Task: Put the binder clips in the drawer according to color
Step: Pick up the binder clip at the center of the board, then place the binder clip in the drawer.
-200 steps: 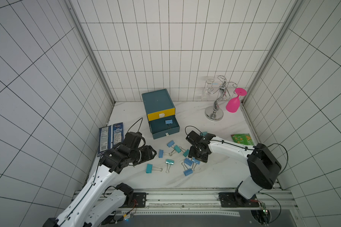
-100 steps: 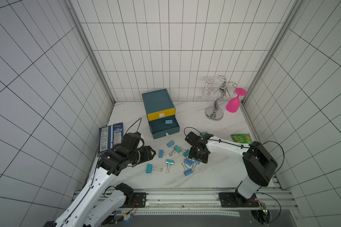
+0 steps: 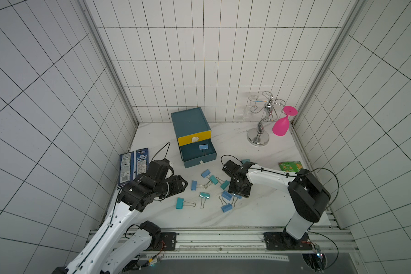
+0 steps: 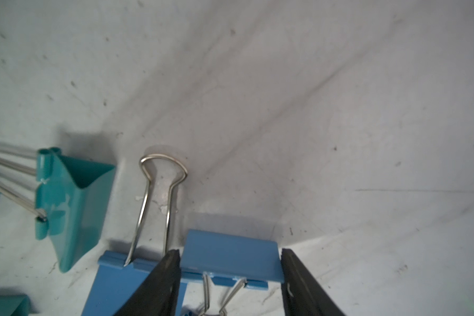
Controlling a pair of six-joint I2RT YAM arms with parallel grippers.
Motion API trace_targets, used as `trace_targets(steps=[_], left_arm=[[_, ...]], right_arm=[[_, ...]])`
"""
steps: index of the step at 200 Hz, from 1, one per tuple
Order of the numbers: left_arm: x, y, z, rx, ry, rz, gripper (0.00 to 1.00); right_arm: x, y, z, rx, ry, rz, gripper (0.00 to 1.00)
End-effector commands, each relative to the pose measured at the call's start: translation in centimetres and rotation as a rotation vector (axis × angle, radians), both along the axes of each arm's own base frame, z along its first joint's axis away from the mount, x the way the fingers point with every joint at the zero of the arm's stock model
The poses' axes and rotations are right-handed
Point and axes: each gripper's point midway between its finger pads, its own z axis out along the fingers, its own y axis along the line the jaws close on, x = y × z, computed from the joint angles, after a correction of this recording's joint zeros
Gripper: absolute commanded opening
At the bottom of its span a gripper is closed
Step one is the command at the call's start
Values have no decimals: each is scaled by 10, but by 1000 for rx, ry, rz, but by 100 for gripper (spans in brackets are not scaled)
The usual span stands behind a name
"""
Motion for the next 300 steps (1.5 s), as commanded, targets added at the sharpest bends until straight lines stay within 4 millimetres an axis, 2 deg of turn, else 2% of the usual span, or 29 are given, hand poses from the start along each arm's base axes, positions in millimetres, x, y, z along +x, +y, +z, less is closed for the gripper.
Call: trace_targets(steps=[1,36,81,128,154,207,244,300], left_arm=[[6,0,7,-11,-35,19,58],[11,-2,9,-19,-39,28,58],[17,-7,9,-41,-36,36,58],[26,-18,12,-95,-29,39,58],[31,-22,14,-152,-12,55,58],[38,-11,13,-341,57,129,58],[38,-1,9,-383,81,181,59],[38,-4,16,-417,91,187,58]], right_arm=[[-6,-15,2,-30,5,-1,54],[-6,-23,12,-14,-18,-5,47],[1,-38,33,10,-73,-14,47],[21,-43,72,92,-158,-6,47],[39,-32,98,161,-201,14,46],[81,18,151,314,-263,71,45],[112,68,180,470,-294,85,45],[159,148,217,755,-325,6,45]])
